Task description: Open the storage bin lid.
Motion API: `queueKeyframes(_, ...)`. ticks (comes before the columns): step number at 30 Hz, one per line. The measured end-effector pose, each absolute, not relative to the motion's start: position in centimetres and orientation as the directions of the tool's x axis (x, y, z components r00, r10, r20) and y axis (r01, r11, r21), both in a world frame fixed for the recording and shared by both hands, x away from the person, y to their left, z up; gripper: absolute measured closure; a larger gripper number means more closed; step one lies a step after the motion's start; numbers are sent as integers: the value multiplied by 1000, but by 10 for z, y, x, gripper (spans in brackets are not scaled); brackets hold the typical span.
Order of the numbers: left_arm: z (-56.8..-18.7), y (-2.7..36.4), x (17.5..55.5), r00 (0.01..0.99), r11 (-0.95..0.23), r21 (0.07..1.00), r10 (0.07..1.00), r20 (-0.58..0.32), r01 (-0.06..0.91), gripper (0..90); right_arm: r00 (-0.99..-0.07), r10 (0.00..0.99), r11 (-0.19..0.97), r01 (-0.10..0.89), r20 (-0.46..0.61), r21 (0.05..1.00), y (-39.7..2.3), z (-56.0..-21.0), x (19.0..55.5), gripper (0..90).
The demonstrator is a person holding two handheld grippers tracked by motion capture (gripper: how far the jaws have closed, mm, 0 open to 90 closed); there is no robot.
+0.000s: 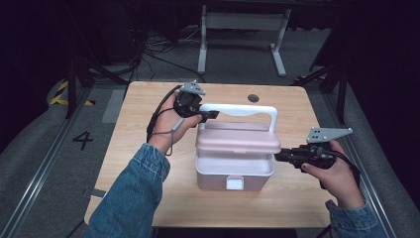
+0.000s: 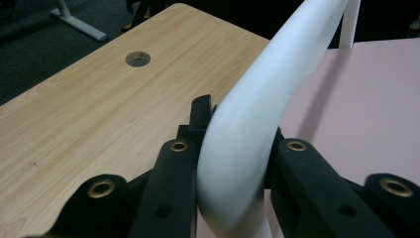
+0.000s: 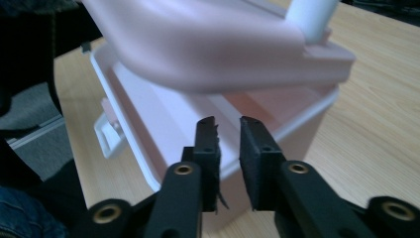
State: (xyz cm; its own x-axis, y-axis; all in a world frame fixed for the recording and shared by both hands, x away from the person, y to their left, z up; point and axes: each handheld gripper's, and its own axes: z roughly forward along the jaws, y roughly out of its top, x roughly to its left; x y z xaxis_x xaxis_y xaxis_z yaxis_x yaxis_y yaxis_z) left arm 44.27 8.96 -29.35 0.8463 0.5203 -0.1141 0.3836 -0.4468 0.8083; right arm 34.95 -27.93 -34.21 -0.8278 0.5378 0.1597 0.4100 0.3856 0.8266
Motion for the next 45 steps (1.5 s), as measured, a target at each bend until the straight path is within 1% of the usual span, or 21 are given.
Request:
queueKeyframes(4,-294,90,442,846,-442,808,519,-123,389,772,-836,520,353,397,175,847,-272,-341,352,900)
queueKeyframes(8,-295,94,440,852,-433,817,509,-127,381,729,-841,514,358,387,166,850,-267,-342,353,900)
queueKeyframes(9,-295,94,440,852,-433,817,509,-127,381,701,-842,512,360,390,170,847,-266,-342,353,900)
queueKeyframes(11,-295,99,438,852,-438,816,510,-119,376,686,-843,511,361,389,169,847,-266,-341,353,900)
queueKeyframes(15,-296,105,434,856,-443,829,510,-80,341,554,-844,508,363,389,171,847,-265,-341,353,900)
queueKeyframes(19,-294,118,426,841,-455,821,539,-54,345,436,-843,510,356,386,169,851,-265,-339,354,900)
queueKeyframes(20,-294,118,426,841,-455,821,539,-54,345,423,-843,510,356,386,169,851,-265,-339,354,900)
queueKeyframes(27,-298,138,414,823,-456,817,567,-39,353,399,-839,516,338,384,171,859,-267,-336,354,900)
queueKeyframes(34,-308,151,396,834,-488,801,552,-26,348,369,-837,519,328,379,170,865,-268,-333,354,900)
queueKeyframes(37,-312,152,389,838,-496,798,546,-21,343,361,-837,520,324,376,169,868,-268,-332,355,900)
queueKeyframes(41,-315,152,380,835,-516,792,550,14,326,360,-836,518,311,381,180,871,-269,-330,356,900)
queueKeyframes(45,-318,147,370,848,-516,800,530,17,306,358,-837,516,300,377,182,876,-268,-328,358,900)
